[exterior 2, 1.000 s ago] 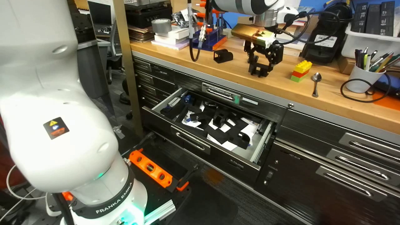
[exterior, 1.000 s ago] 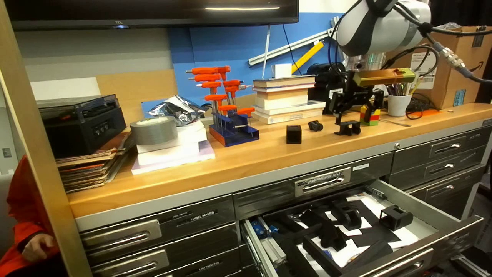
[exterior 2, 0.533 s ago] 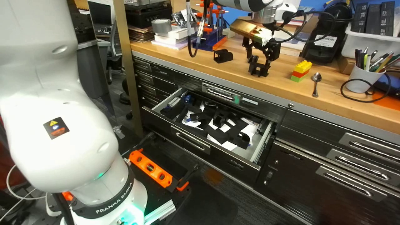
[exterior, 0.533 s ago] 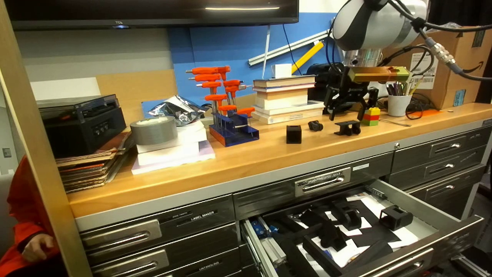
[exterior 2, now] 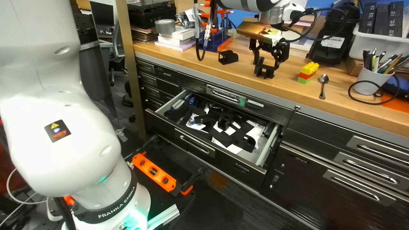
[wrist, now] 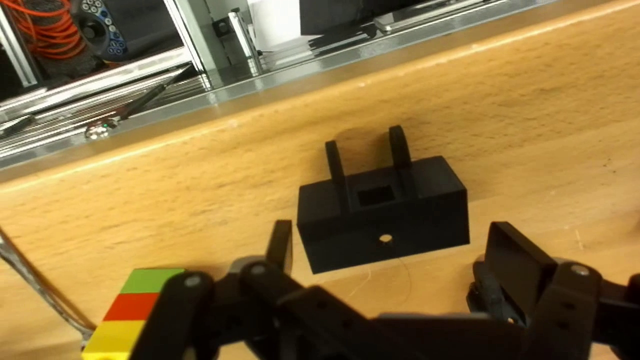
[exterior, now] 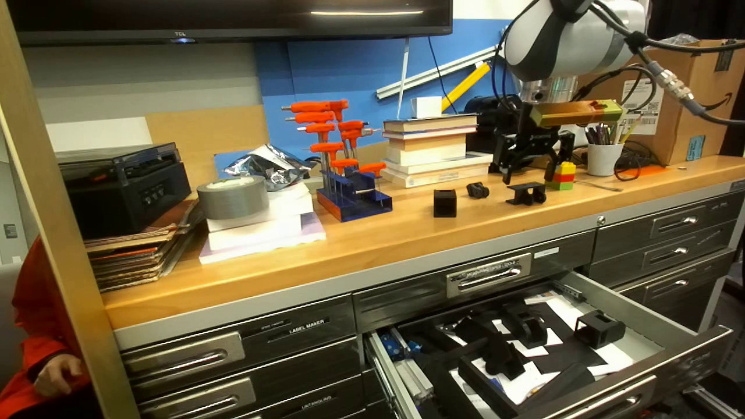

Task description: Put the black objects in the drawer and close it

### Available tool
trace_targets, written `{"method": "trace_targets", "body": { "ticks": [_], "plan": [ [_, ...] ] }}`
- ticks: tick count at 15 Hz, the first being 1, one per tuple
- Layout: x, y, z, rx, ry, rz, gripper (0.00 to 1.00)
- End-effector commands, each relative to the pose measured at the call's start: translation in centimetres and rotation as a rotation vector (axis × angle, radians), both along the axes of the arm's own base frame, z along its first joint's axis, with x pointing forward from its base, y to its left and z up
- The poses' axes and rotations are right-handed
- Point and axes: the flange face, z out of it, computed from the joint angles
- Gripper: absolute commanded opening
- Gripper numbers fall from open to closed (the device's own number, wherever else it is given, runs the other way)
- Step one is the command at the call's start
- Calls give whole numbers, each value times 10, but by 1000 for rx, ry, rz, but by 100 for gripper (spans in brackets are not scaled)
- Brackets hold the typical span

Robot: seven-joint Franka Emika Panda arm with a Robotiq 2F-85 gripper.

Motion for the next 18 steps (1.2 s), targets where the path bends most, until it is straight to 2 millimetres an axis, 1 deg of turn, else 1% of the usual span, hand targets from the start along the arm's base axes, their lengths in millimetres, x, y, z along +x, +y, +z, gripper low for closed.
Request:
{"method": "trace_targets", "body": {
  "ticks": [1, 11, 18],
  "plan": [
    [8, -1, 1, -41, 5, 32, 100],
    [14, 5, -14, -63, 38, 78, 100],
    [20, 3, -23, -64, 53, 80, 100]
  ]
}}
